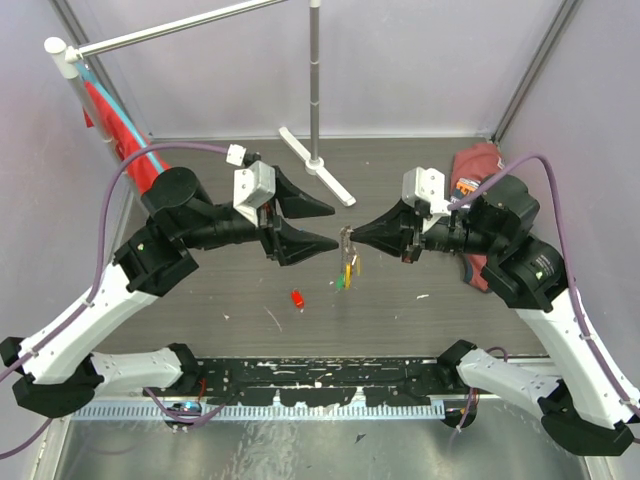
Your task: Put the keys on the keyring
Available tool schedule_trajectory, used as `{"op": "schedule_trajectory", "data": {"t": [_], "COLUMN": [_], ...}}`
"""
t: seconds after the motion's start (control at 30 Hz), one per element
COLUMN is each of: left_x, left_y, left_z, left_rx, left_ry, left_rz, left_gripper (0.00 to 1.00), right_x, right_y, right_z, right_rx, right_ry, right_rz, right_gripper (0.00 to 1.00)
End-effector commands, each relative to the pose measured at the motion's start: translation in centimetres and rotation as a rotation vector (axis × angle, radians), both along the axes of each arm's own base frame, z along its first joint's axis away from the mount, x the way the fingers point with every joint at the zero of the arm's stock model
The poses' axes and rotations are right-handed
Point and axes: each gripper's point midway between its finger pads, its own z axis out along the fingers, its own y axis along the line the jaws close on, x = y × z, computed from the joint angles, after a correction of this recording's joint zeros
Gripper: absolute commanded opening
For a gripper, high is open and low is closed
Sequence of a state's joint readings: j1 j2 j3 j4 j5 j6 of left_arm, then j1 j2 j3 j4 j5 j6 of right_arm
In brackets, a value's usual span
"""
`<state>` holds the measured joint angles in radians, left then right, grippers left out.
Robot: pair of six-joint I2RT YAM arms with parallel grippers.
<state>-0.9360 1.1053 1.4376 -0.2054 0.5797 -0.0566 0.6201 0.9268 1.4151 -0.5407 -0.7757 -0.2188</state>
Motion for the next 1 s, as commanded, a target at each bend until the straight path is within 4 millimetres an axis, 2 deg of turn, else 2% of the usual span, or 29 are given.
{"op": "schedule_trajectory", "data": {"t": [0.0,0.1,0.37,0.7,0.97], "left_x": [1.1,1.0,1.2,1.0,0.9], "left_y": [-0.4,-1.0,-1.6,-1.9,-2.1], "left_z": [-0.4,-0.8,-1.6,-2.3,-2.6], "left_rx": [0.006,0.021,0.043,0.060,0.067], "left_ry": [0.012,0.026,0.039,0.046,0.049], "left_rz": [0.044,0.016,0.004,-0.019,-0.032], "left_gripper": [0.60,0.52,0.42,0.19,0.14], "right_x": [-0.4,-0.6,-0.9,-1.4,-1.5], "right_y": [-0.5,-0.4,-0.3,-0.3,-0.3], "right_z": [2.5,2.6,2.8,3.4,3.7], "right_rx": [0.047,0.051,0.061,0.076,0.099], "right_ry": [-0.094,-0.092,-0.096,-0.104,-0.109], "right_rz": [-0.008,0.001,0.018,0.040,0.040], "right_gripper": [0.01,0.01,0.01,0.01,0.01]}}
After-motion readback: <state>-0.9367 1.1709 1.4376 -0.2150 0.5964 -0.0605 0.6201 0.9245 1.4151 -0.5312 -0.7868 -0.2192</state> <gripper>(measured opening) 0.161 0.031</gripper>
